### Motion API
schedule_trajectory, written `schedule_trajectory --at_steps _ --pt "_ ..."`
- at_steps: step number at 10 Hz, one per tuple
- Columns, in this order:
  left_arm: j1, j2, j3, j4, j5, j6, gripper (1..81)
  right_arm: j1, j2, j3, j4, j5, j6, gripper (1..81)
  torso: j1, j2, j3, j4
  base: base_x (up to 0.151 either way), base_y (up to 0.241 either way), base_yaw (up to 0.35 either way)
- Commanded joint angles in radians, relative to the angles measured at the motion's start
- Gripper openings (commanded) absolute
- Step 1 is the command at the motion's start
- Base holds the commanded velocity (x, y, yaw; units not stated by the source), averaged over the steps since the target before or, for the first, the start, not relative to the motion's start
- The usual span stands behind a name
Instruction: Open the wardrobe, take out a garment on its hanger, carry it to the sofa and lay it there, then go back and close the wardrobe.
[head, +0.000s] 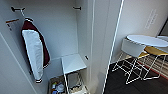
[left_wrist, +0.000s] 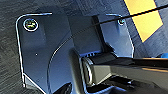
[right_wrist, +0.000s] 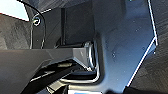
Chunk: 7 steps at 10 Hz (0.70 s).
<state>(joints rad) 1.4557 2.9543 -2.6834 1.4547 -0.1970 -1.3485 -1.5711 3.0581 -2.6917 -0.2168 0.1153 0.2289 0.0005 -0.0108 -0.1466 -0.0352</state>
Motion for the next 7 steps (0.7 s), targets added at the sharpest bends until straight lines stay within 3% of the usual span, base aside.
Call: schedule_trajectory --at_steps 1,7 --pt "-0.031 0.000 0.004 0.000 0.034 -0.003 81.1 0.027 0.001 0.001 -0.004 -0.052 0.000 81.1 0.000 0.000 0.000 0.000 0.000 0.000 0.307" --pt "-0.031 0.002 0.004 0.003 0.027 -0.003 81.1 0.028 0.003 -0.002 -0.004 -0.052 0.000 81.1 0.000 0.000 0.000 0.000 0.000 0.000 0.307"
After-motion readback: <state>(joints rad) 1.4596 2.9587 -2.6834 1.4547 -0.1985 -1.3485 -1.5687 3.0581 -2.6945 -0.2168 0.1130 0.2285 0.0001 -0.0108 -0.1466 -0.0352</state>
